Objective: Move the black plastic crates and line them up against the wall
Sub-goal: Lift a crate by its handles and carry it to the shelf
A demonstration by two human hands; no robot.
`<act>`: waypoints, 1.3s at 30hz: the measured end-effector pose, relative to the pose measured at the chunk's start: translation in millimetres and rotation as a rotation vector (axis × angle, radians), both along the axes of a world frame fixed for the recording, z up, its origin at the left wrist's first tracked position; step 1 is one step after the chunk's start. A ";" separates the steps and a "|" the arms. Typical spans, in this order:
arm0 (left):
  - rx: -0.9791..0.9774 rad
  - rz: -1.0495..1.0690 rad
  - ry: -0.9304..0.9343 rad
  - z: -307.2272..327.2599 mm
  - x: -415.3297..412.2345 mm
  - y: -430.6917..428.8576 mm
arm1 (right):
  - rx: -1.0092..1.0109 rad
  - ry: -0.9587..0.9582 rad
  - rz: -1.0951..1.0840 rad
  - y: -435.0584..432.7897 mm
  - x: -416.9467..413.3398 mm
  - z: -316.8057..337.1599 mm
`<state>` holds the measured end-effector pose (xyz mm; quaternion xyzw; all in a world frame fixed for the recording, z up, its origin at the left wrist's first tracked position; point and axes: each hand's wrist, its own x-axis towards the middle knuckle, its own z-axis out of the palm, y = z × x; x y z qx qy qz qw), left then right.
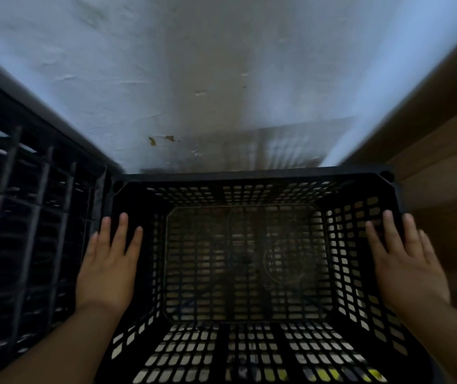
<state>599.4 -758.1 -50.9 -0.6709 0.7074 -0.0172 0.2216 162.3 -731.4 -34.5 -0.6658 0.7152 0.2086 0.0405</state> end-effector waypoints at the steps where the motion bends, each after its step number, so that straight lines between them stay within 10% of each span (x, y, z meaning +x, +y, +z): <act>1: -0.018 -0.004 -0.004 4.6 -3.1 5.0 | 0.033 0.026 -0.025 5.8 1.6 8.6; 26: -0.004 -0.092 0.002 145.2 7.1 250.6 | 0.198 0.169 -0.020 223.4 21.9 162.3; 39: -0.039 -0.082 0.019 380.8 9.3 347.9 | 0.020 0.198 0.086 315.0 33.3 338.7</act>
